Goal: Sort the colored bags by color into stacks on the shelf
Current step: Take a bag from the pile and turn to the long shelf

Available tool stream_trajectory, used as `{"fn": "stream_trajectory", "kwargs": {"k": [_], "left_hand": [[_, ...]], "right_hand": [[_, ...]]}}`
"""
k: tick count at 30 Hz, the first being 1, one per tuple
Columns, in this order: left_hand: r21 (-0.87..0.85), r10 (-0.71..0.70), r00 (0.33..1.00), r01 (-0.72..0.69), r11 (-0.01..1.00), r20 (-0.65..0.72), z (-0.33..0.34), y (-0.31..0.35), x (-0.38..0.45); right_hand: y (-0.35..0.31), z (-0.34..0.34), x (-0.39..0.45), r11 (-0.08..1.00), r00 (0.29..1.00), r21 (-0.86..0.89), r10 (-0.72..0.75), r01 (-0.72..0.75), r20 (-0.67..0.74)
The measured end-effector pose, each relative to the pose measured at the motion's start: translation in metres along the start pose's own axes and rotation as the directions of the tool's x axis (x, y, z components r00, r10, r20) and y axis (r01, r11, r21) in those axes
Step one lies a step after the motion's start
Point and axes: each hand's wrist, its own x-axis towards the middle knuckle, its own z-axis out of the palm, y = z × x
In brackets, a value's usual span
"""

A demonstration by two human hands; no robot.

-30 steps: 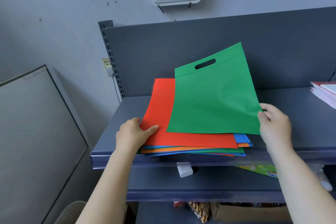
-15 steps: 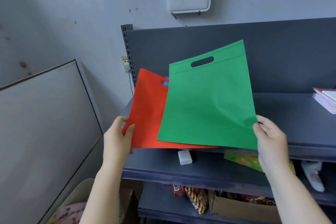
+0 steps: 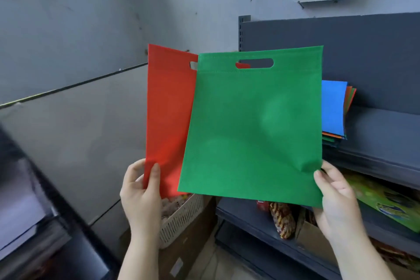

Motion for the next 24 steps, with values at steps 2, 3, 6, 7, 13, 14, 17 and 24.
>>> {"fn": "stream_trajectory", "kwargs": {"k": [2,3,6,7,13,14,17,24], "left_hand": [[-0.001,0.003,0.998,-0.004,1.0,-0.064,-0.034,0.009,-0.01],[-0.005,0.01,0.996,-0.01,1.0,-0.093,-0.051,0.015,-0.014],[-0.01,0.046,0.985,-0.049,0.999,-0.168,-0.099,0.035,-0.026],[0.0,0.057,0.979,-0.058,0.998,-0.196,-0.115,0.041,-0.029],[0.109,0.096,0.926,-0.06,0.992,-0.365,-0.205,0.072,-0.047],[0.114,0.099,0.915,-0.058,0.992,-0.392,-0.219,0.077,-0.049],[0.138,0.098,0.883,-0.038,0.99,-0.459,-0.261,0.087,-0.055],[0.227,0.137,0.793,0.002,0.974,-0.594,-0.367,0.107,-0.069]], "right_hand": [[0.011,0.015,-0.018,0.999,0.997,0.015,0.051,-0.052,0.065],[0.016,0.024,-0.028,0.996,0.992,0.026,0.076,-0.079,0.1],[0.031,0.056,-0.054,0.988,0.967,0.051,0.13,-0.145,0.218],[0.035,0.067,-0.063,0.985,0.957,0.061,0.143,-0.164,0.253],[0.057,0.125,-0.11,0.965,0.887,0.064,0.206,-0.254,0.414],[0.061,0.134,-0.119,0.96,0.871,0.06,0.221,-0.274,0.439],[0.072,0.164,-0.145,0.95,0.826,0.041,0.247,-0.309,0.507],[0.094,0.232,-0.229,0.924,0.725,0.0,0.301,-0.383,0.62]]}}
